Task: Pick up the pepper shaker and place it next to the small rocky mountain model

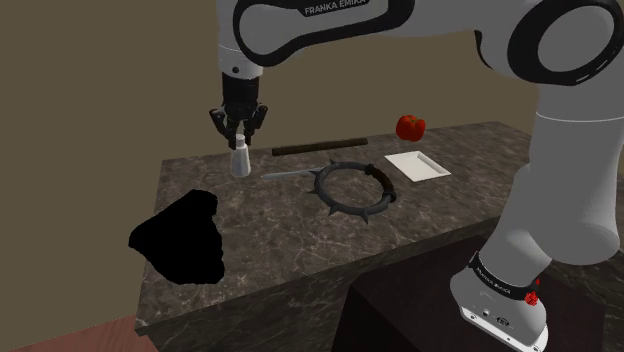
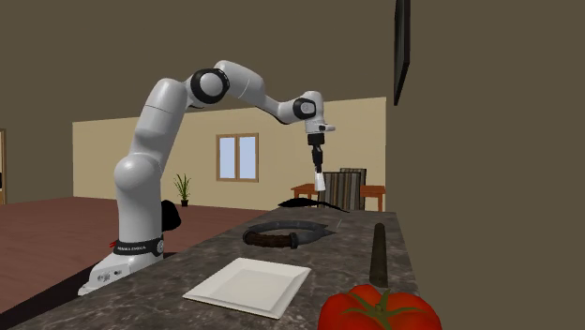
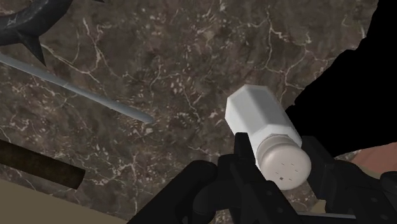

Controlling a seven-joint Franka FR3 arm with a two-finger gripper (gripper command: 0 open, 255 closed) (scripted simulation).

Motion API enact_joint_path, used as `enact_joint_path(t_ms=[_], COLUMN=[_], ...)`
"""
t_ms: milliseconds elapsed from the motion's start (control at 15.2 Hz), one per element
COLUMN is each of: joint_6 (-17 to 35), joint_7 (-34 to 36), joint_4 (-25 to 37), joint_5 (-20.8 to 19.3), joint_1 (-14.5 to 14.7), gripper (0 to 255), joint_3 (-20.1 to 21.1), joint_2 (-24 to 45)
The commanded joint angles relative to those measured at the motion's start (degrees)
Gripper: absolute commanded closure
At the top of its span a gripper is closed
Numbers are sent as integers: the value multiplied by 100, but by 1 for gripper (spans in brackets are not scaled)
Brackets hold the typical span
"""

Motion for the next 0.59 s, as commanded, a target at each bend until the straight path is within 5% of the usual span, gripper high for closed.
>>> enact_joint_path(t_ms=[0, 528], joint_6=[154, 725], joint_7=[-2, 10], joint_4=[-133, -600], joint_5=[-3, -28], joint_1=[-5, -9], gripper=[255, 255], joint_3=[-4, -16], joint_2=[16, 123])
